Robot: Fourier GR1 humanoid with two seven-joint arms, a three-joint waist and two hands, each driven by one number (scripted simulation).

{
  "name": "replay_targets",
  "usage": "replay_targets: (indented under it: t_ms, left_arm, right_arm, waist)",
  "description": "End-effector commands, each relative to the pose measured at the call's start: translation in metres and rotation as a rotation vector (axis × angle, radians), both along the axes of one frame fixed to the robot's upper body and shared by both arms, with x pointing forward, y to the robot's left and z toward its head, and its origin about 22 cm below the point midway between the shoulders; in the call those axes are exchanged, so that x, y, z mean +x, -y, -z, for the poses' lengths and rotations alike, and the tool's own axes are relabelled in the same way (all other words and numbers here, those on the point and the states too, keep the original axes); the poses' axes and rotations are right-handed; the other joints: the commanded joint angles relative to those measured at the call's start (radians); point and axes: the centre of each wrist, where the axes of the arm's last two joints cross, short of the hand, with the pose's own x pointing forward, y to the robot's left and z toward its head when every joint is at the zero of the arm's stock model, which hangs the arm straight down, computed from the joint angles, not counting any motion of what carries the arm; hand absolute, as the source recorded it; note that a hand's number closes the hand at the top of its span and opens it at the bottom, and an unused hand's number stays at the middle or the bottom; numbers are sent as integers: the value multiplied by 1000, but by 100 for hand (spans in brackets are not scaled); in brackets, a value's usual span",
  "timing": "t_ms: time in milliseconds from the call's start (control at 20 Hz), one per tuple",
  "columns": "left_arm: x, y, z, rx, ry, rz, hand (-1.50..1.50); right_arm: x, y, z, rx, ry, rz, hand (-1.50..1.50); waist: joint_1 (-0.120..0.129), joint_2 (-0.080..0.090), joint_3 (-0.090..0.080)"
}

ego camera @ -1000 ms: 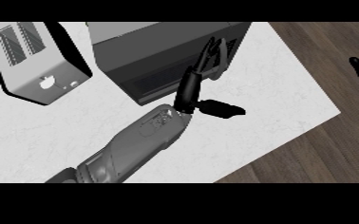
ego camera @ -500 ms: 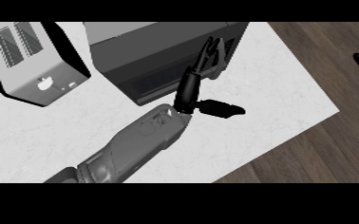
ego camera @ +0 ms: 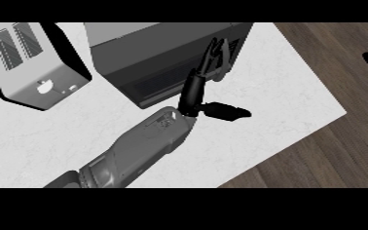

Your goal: Pick up the milk, place it into the microwave and close the microwave

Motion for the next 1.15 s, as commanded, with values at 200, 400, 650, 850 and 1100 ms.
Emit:
replay_targets:
  t_ms: [200,400,650,850,1100]
  left_arm:
    - [13,2,-10,-4,-17,-30,-150]
    - [16,-1,-7,-13,-111,-7,150]
    - [38,-37,2,206,-19,-179,-150]
    - [50,-56,1,249,-41,-274,-150]
    - [50,-48,0,276,-57,-268,-150]
  right_arm:
    - [3,0,-6,-7,0,-28,-150]
    - [2,2,-10,-17,4,-33,-150]
    - [1,4,-9,-17,-18,-32,-150]
    - [-1,10,-11,-11,-19,-2,-150]
    - [-3,14,-16,-17,-11,8,-150]
  waist:
    - [-9,8,0]
    - [-8,11,3]
    - [21,-6,17]
    - [49,-13,16]
    - [66,-12,15]
